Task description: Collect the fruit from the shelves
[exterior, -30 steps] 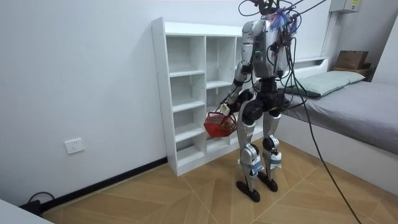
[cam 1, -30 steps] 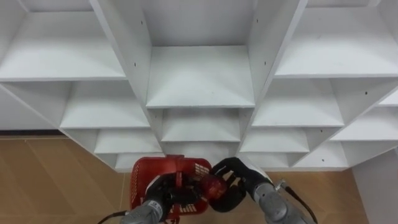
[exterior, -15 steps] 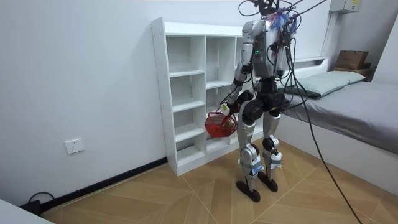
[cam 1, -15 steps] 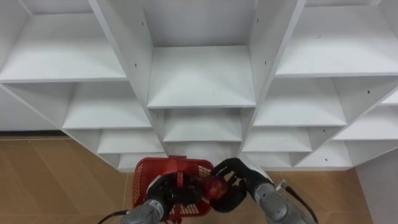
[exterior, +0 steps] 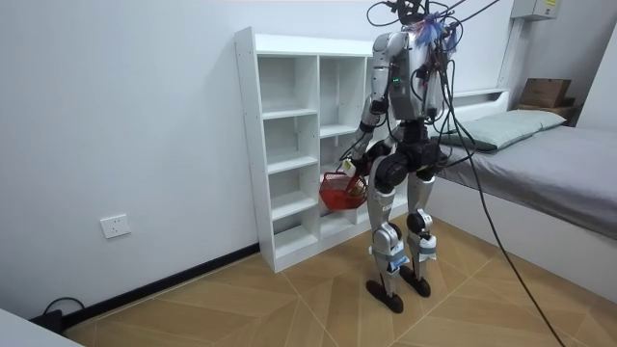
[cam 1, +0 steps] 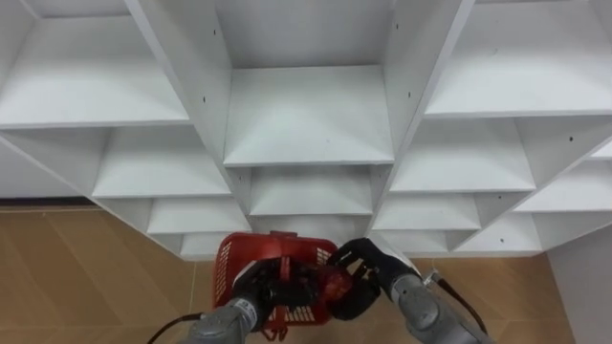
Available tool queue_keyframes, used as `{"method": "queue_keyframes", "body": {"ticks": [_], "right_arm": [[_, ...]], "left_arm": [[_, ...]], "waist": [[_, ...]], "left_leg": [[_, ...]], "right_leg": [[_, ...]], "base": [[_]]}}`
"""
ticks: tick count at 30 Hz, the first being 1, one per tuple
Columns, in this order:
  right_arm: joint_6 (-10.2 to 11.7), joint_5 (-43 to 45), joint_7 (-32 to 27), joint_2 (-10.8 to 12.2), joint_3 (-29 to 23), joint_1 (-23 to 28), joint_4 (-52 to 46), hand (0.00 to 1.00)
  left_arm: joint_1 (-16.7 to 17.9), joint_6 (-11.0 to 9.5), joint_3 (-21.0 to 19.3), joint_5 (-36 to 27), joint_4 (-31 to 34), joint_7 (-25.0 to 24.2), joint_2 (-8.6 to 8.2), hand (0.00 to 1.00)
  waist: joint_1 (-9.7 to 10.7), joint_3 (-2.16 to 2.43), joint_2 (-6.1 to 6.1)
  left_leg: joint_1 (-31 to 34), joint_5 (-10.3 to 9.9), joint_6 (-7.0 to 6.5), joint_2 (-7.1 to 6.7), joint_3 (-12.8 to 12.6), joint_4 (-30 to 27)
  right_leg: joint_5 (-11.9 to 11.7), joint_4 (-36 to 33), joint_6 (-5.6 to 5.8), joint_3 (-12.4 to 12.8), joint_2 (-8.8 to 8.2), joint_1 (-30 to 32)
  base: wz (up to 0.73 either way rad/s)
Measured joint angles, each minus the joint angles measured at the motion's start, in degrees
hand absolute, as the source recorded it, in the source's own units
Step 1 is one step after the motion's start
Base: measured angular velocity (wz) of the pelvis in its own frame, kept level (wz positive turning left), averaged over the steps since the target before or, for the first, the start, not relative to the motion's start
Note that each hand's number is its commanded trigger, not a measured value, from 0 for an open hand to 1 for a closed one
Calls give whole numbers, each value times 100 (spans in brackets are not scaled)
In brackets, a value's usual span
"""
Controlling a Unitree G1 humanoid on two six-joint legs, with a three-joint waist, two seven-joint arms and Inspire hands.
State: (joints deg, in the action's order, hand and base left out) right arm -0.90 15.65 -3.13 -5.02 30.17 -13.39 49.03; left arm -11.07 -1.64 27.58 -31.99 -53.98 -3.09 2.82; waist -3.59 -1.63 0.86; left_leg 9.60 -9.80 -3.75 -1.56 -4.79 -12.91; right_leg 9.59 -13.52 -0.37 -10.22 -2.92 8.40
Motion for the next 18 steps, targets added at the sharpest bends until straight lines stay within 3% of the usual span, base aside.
{"method": "queue_keyframes", "body": {"ticks": [2,4,5,18], "right_arm": [[-11,0,-1,18,-6,-4,19,98],[-11,0,7,47,-6,-7,81,56],[-11,-3,9,67,-1,-8,115,0],[-44,-212,273,268,187,-3,253,0]], "left_arm": [[0,-1,2,2,1,-7,-2,100],[0,0,42,-65,1,-27,-7,100],[0,-1,73,-117,2,-34,-13,100],[0,6,419,-118,2,-252,-112,100]], "waist": [[2,0,0],[11,-1,0],[12,-1,0],[30,-8,-5]], "left_leg": [[-2,0,0,-1,-2,0],[-18,0,0,-3,-3,-1],[-23,0,-1,-3,-2,-1],[-9,-2,-1,-2,8,-11]], "right_leg": [[1,-2,1,2,-2,0],[1,-3,1,-7,-8,-17],[1,-3,1,-3,-7,-23],[1,-18,2,1,-2,-14]], "base": [[0],[0],[0],[0]]}}
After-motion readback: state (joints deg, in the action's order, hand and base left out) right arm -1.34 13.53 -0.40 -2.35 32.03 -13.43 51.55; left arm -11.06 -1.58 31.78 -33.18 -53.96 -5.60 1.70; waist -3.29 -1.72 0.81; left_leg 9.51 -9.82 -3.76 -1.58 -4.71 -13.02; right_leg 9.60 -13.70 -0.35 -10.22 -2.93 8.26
